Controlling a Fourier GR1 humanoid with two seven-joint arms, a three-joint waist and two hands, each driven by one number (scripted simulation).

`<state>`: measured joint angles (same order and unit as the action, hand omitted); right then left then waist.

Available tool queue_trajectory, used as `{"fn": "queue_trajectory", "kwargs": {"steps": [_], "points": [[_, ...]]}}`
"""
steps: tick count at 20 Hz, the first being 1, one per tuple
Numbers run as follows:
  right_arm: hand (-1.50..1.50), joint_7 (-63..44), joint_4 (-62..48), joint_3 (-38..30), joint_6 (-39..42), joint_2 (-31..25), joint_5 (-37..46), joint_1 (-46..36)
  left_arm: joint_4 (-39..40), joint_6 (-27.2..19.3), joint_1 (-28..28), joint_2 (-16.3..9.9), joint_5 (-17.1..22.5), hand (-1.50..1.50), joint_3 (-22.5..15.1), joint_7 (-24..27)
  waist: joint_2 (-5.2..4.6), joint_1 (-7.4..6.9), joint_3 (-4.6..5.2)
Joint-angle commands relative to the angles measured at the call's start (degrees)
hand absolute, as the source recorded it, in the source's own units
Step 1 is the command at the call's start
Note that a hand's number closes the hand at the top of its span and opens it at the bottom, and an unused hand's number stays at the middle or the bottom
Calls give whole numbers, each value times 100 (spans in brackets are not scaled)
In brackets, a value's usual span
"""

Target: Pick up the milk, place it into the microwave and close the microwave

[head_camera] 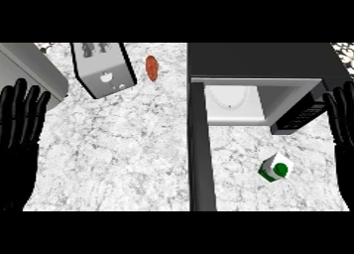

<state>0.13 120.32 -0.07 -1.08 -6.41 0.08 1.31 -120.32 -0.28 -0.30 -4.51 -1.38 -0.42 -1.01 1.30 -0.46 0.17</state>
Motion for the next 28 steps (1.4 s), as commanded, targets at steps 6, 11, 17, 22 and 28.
{"fn": "queue_trajectory", "kwargs": {"steps": [6,11,17,22,28], "points": [[-150,245,-127,1077,-2105,629,1809,35,295,73,-60,194,43,-150,-142,451,-133,31,-12],[-150,-1068,237,1934,-2263,637,2489,166,19,144,-687,252,535,-150,81,8,-123,33,-13],[-150,-1578,241,2479,-2869,640,3284,218,-975,575,-1853,155,1026,-150,313,3,-118,2,-13],[-150,-1653,214,2345,-3062,640,3396,499,-1171,931,-2284,121,1290,-150,468,124,-121,11,-15],[-150,-1351,85,2533,-3215,639,3245,954,-1815,1106,-2356,-146,2062,-150,1155,-527,-121,14,-17]]}}
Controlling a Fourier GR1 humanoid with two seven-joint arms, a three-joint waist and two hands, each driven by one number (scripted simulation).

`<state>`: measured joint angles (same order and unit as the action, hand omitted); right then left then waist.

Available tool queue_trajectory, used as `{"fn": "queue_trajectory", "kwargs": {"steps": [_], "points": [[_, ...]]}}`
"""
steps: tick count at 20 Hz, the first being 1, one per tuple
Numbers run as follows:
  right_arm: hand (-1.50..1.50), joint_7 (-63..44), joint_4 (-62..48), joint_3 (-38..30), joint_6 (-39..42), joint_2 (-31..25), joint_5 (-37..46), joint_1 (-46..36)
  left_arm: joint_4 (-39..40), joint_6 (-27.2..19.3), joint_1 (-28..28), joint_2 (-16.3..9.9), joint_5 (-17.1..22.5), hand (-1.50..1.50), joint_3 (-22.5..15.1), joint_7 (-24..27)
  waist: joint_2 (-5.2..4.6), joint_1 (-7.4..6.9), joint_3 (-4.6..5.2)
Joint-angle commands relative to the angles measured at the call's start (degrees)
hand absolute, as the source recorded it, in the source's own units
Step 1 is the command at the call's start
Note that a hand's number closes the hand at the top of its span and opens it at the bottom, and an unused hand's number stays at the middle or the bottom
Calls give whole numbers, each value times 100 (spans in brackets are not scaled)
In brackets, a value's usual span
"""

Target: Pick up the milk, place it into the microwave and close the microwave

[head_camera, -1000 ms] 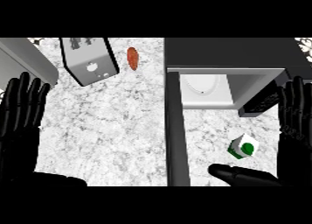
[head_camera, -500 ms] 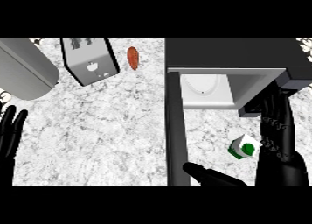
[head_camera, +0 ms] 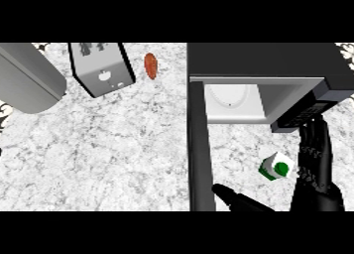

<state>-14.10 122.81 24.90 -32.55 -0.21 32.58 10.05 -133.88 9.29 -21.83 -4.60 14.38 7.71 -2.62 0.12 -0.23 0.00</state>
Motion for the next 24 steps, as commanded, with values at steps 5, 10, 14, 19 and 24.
{"fn": "queue_trajectory", "kwargs": {"steps": [5,10,14,19,24], "points": [[-150,1091,-718,-487,-52,-309,-1107,378,-462,436,-527,-44,669,-150,603,-171,-3,-9,-4],[-150,1455,-1118,-676,-309,-40,-1401,520,-469,949,-1071,164,727,-150,729,253,2,-20,-2],[-150,2085,-1694,-1231,-189,-214,-2025,506,-478,494,-309,97,653,-150,673,-286,-12,34,-7],[-150,2849,-2672,-1910,-153,-94,-2666,191,-248,1216,-953,239,827,-150,981,285,-5,-29,-4],[-150,3495,-3036,-2178,160,-214,-3069,644,-240,1455,-1275,448,778,-150,1149,577,1,-18,-2]]}}
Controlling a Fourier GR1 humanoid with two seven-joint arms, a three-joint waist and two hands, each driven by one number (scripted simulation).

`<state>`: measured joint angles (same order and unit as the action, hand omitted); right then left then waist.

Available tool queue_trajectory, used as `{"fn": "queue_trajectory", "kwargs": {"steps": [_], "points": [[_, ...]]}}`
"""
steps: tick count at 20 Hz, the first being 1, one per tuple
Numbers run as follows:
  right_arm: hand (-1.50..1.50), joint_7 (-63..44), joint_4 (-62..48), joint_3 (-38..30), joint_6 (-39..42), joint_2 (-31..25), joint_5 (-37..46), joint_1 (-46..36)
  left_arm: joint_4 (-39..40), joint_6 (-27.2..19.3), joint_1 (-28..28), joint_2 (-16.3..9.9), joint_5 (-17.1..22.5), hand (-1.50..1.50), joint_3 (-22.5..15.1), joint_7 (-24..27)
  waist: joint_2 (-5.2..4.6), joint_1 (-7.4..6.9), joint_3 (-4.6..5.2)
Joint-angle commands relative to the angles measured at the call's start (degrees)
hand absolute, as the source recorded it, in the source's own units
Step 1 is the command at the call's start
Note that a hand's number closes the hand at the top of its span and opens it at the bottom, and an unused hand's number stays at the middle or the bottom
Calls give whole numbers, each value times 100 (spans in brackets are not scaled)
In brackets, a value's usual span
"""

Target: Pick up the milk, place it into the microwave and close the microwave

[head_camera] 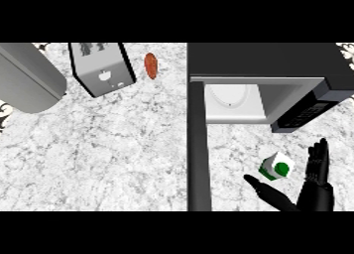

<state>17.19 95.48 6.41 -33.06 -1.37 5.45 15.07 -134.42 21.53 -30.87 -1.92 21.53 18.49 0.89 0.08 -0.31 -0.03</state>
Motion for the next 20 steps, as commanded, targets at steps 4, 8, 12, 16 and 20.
{"fn": "queue_trajectory", "kwargs": {"steps": [4,8,12,16,20], "points": [[-150,1229,-846,-523,563,4,-750,343,-329,72,-8,23,478,-150,266,-386,1,15,-1],[-150,1727,-1882,-855,881,-17,-964,-205,-465,48,92,185,194,-150,186,-394,-3,1,-1],[-150,2038,-2685,-1003,972,8,-949,-713,-317,255,-45,187,263,-150,140,-309,-5,-18,0],[-150,2375,-3047,-1296,1122,-166,-1062,-735,-637,238,-432,188,484,-150,135,-299,0,-33,0],[-150,2784,-3760,-1449,993,-28,-1058,-1102,-221,235,18,188,407,-150,380,-322,-5,-7,1]]}}
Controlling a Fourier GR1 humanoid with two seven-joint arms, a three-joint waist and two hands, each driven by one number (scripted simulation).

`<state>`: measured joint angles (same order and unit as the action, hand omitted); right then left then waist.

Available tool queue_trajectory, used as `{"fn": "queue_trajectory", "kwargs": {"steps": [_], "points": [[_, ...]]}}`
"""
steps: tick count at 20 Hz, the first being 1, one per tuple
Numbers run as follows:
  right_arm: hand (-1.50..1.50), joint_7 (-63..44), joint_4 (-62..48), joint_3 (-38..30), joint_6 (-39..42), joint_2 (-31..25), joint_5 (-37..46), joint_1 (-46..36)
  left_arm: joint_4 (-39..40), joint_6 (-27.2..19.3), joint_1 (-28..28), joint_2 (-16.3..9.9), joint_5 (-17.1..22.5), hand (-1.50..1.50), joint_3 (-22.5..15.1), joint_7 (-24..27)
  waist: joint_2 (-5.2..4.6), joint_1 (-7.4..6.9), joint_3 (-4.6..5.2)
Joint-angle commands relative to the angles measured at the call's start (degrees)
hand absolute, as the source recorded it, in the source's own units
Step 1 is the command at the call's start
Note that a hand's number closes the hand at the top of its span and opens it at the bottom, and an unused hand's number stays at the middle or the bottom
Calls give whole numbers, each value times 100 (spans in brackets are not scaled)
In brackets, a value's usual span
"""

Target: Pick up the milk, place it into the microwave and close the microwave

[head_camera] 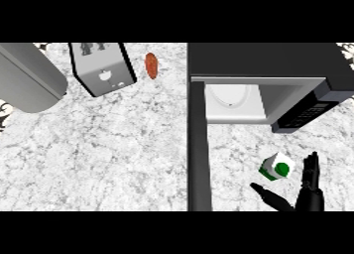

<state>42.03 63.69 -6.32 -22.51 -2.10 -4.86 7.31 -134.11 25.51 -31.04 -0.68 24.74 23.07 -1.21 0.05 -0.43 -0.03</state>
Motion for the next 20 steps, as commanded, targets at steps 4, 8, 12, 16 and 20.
{"fn": "queue_trajectory", "kwargs": {"steps": [4,8,12,16,20], "points": [[-150,910,-1555,-489,107,-127,-98,-754,-434,241,-315,65,429,-150,133,-87,0,-29,-2],[-150,976,-1848,-692,516,-501,-263,-950,-465,291,-331,-65,815,-150,555,-146,2,-26,-1],[150,1510,-2688,-593,300,15,-123,-1602,-159,151,162,-205,617,-150,456,-224,-11,-32,-5],[150,2113,-3104,-702,19,-368,172,-1781,-149,65,-104,63,159,-150,-5,62,-14,-57,-5],[150,2031,-2780,-464,458,-393,242,-1712,-321,277,-505,64,440,-150,205,119,6,-52,1]]}}
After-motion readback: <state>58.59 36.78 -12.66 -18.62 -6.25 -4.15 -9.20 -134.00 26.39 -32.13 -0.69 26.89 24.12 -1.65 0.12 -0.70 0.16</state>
